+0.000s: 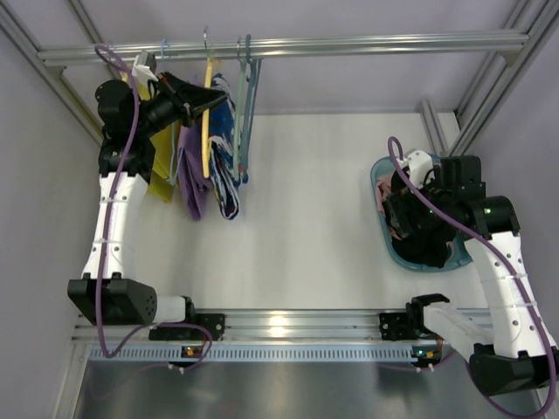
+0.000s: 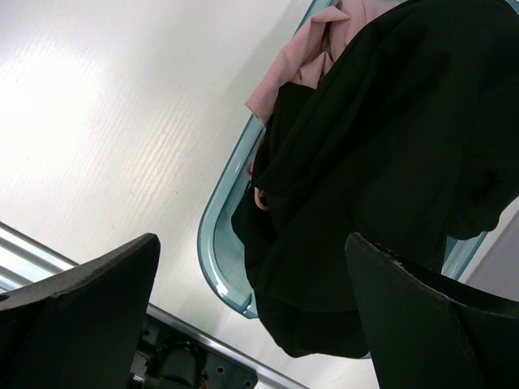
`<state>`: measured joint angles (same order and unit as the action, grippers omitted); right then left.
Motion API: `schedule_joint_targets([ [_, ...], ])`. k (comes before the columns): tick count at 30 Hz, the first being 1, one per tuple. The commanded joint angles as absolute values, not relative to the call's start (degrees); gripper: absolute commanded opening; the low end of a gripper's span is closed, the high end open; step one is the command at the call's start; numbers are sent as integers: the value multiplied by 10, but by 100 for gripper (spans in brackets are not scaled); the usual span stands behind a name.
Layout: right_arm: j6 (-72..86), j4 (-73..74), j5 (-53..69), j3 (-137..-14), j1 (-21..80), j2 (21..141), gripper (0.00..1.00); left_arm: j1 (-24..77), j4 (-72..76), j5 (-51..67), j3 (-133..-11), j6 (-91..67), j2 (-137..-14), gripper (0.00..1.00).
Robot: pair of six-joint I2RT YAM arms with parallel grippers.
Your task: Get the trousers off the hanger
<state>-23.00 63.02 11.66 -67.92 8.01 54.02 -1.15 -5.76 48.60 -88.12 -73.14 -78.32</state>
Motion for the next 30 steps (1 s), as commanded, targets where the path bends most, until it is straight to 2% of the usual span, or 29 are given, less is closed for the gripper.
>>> schedule_joint_targets([
  [1,-240,622,115,-696,79,538,99,-17,213,450,-906,-734,-699,0],
  [14,-244,620,113,-700,80,543,99,-17,226,439,-787,-740,-580,0],
  [24,-232,585,126,-689,81,523,99,-15,151,488,-628,-726,-419,0],
  [30,-244,550,139,-683,80,498,99,-13,43,519,-607,-670,-337,0],
])
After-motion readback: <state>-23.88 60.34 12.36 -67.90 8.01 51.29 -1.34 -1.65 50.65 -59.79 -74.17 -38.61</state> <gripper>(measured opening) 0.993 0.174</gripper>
